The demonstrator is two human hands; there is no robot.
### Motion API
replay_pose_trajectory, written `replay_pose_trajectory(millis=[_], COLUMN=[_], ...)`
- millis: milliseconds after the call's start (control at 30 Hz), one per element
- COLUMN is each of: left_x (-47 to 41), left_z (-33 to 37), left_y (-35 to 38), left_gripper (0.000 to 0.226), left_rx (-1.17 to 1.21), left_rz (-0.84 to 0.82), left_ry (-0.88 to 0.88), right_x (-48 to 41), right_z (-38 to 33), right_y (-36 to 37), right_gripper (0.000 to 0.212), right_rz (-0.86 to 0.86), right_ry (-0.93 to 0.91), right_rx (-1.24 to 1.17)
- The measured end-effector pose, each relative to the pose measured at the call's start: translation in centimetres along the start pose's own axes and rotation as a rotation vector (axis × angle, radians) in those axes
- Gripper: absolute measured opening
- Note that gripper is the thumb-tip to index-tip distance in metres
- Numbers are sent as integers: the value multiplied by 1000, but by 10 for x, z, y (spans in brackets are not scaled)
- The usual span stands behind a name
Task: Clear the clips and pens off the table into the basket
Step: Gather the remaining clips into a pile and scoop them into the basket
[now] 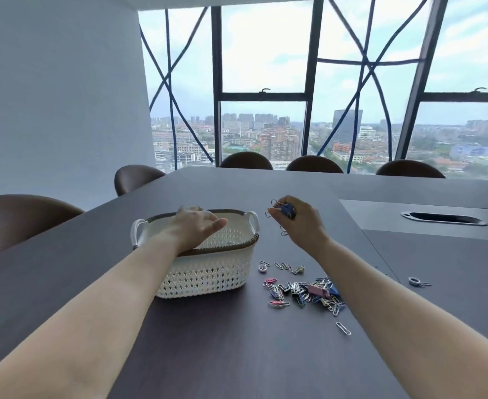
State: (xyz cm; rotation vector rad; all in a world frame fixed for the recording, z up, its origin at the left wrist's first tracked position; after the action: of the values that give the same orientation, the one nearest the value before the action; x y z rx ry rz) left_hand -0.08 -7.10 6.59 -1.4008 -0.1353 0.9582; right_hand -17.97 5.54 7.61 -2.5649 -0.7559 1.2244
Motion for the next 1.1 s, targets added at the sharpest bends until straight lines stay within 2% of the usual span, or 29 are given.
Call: replay_pose_trajectory(millis=[67, 133, 233, 367, 467, 633, 767, 1000, 1100], left_x=[1, 7, 23, 42, 56, 57, 57, 58, 57], left_z=[-7, -12, -23, -36, -44, -48, -53, -51, -48], left_y=[-8, -18, -26, -28, -23, -17, -14, -13, -14], left_gripper=[55, 40, 41, 49, 47, 45, 48, 45, 43], left_rx=[30, -42, -171, -219, -143, -118, -64, -73, -100], left_rz=[117, 256, 354, 328, 322, 431, 468, 461, 440], left_ry=[5, 35, 20, -1, -66, -78, -104, -117, -103], right_x=[1, -2, -8, -15, -12, -1, -3, -3, -3], right_z=[-9, -18, -38, -60, -55, -43, -41, -43, -48], right_y=[10, 21, 44, 83, 113, 126, 121, 121, 112], right_gripper=[18, 15, 13, 19, 17, 15, 15, 37, 38], right_rz=[-13, -32, -85, -172, -254, -359, -307, -268, -179], right_ry=[-20, -34, -66, -109, -112, -112, -61, -105, -133], right_rx=[-39, -84, -152, -144, -51, 181, 141, 276, 194])
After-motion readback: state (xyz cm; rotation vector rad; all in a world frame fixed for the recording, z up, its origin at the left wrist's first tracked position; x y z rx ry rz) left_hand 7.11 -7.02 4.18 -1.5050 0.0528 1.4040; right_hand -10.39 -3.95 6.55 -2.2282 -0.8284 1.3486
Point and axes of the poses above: each hand's wrist, its own x-axis away from the middle knuckle, its own y-axis out of the palm, z = x × y, the point moved 6 cm from there along -x, towards the middle knuckle, and after that the axes turned 13 degrees about z, right-handed, at the moved point
